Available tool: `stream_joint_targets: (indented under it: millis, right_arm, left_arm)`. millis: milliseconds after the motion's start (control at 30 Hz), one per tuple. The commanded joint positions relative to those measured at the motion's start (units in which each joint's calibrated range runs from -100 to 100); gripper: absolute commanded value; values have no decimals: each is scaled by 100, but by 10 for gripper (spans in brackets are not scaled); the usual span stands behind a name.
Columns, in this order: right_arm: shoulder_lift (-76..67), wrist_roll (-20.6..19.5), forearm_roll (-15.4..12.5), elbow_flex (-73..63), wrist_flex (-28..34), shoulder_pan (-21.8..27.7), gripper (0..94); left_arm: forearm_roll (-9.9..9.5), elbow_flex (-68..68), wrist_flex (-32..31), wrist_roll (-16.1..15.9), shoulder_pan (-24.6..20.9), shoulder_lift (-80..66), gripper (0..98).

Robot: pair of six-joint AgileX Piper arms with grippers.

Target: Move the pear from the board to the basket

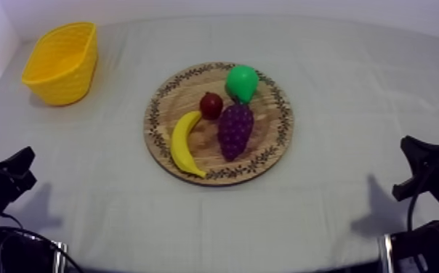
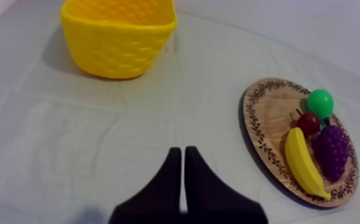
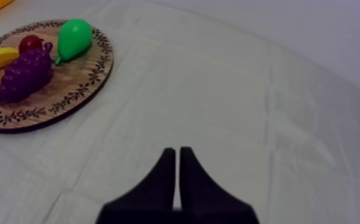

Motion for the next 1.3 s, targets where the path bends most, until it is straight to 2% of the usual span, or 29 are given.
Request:
stream_joint_targets:
  millis: [0,167,300,433,533,600,833,1067,1267]
  right_arm:
    - [-4,0,-1,-5,2,-1,4]
    - [-4,1,-1,-5,2,-1,4]
    - [-4,-2,-1,-5,2,-1,4]
    - [-4,0,-1,-5,2,-1,4]
    - [-4,1,-1,-5,2,-1,4]
    - [-4,1,-1,-5,2,-1,4]
    - [-4,1,-1,-5,2,-1,4]
    - [-4,1,-1,-5,2,-1,4]
    - [-4,1,-1,-5,2,-1,4]
  left_arm:
    - [-4,-4,33,40,73,0,1]
    - [5,-17,42,11,448,0,1]
    - [89,-36,-5,-303,850,0,0]
    - [271,-55,-27,-710,1272,19,0]
    - [499,-50,-166,-1046,1488,111,0]
    - [609,-53,-296,-1125,1589,263,0]
    - [728,-344,-583,-1074,1881,1143,0]
    - [738,-759,-715,-981,1945,2190,0]
    - [696,-1471,-545,-817,1948,3260,0]
